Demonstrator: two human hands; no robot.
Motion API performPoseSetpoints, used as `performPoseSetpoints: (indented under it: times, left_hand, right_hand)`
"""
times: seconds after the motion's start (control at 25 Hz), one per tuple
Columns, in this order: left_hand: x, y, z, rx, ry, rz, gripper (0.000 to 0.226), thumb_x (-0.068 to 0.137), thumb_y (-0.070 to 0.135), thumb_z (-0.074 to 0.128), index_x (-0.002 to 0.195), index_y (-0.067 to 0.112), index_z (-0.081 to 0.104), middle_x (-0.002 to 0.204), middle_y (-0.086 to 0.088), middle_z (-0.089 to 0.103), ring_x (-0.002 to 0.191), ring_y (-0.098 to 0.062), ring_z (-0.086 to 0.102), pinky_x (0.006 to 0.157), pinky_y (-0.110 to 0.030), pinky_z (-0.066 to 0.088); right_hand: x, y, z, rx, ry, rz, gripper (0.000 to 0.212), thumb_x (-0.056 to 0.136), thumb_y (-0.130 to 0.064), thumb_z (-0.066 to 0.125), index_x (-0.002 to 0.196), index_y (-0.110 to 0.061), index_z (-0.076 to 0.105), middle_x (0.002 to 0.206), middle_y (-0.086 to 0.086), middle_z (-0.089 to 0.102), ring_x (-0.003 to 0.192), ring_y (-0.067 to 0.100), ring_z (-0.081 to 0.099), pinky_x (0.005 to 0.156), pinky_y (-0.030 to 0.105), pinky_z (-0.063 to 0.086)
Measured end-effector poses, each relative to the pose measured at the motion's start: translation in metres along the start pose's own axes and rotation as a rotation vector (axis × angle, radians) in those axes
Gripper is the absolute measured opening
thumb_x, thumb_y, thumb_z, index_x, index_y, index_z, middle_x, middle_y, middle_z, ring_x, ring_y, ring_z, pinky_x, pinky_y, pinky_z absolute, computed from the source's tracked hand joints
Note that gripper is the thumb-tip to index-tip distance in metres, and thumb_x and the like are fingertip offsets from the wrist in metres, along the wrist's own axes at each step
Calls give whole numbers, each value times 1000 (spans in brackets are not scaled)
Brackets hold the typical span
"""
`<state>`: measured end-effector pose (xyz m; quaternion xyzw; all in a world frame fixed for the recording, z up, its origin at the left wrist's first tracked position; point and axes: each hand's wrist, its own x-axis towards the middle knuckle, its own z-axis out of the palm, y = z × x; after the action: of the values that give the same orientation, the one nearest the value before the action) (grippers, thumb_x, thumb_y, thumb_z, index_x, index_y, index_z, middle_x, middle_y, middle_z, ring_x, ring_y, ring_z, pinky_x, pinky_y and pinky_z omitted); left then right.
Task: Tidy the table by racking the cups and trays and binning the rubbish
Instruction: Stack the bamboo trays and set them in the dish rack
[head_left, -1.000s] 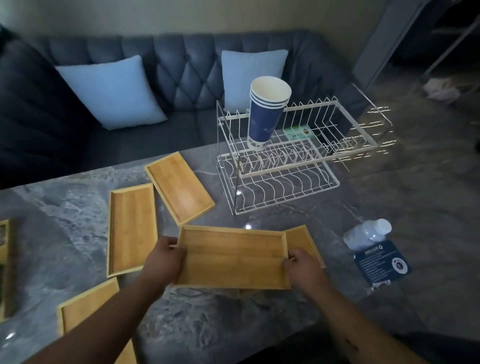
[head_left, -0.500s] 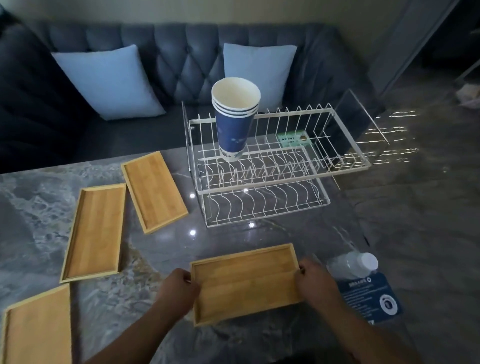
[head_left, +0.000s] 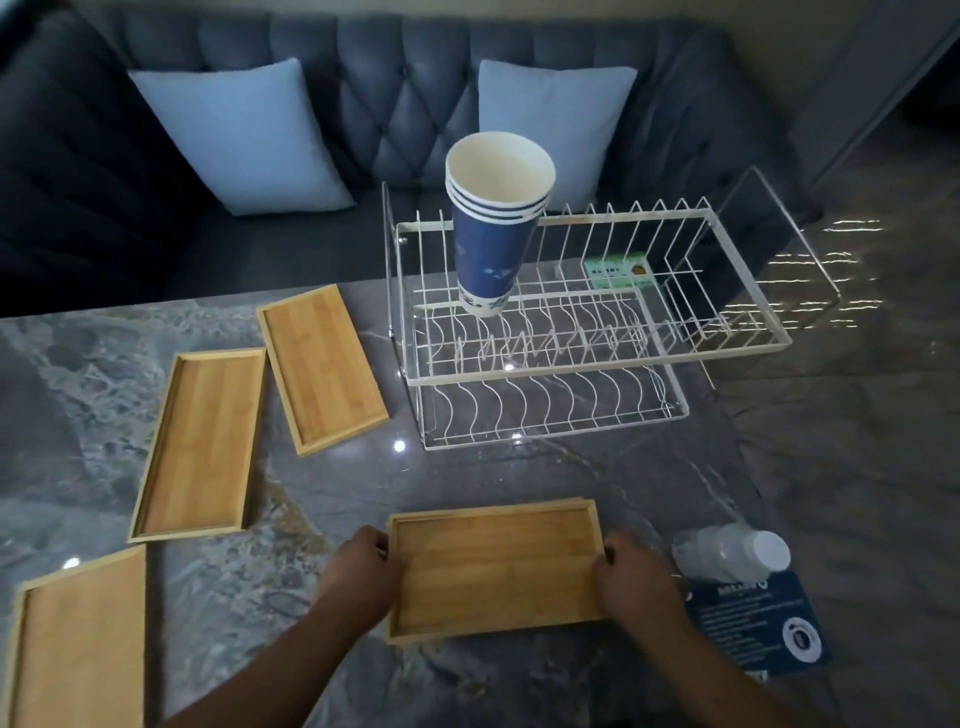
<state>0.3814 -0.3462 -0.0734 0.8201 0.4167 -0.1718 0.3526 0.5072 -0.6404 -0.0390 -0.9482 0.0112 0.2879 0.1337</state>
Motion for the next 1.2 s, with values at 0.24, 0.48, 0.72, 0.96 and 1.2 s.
performPoseSetpoints:
  times: [0.24,0.48,0.72,0.96,1.2]
  left_hand:
    - [16,-37,-46,-127,10,-91,13,87,28,67,96,29,58,92,-1,68,89,-26,67,83,-40,57]
    - [36,-101,-108,-49,104,-113,19,91,31,67,107,21,67,103,-10,75,100,-32,69,85,-37,52]
    - [29,-121,-121,-108,61,-77,25,88,30,66,111,20,70,100,-2,76,86,-19,70,71,-31,51]
    - [24,-131,-123,-99,31,-129,26,88,32,60,107,23,76,90,3,76,79,-16,70,75,-33,56]
    - [34,-124,-124,-78,70,-144,25,88,35,62,110,26,71,98,0,76,82,-18,69,69,-30,50]
  right_hand:
    - [-12,-55,30,109,-86,7,12,92,-20,51,81,-21,54,89,2,65,84,21,61,70,32,47]
    - [-27,-137,73,155,-113,-60,7,90,-10,54,84,-11,57,81,5,61,81,25,61,66,32,44]
    - [-41,-146,71,125,-60,-56,9,91,-12,57,89,-5,61,85,10,66,79,25,61,69,35,46]
    - [-44,-156,76,91,-36,-66,10,91,-15,58,83,-11,58,84,8,65,77,24,59,65,32,41]
    - [-38,-160,77,114,-21,-64,11,90,-12,57,80,-12,56,81,8,65,75,24,60,62,31,42]
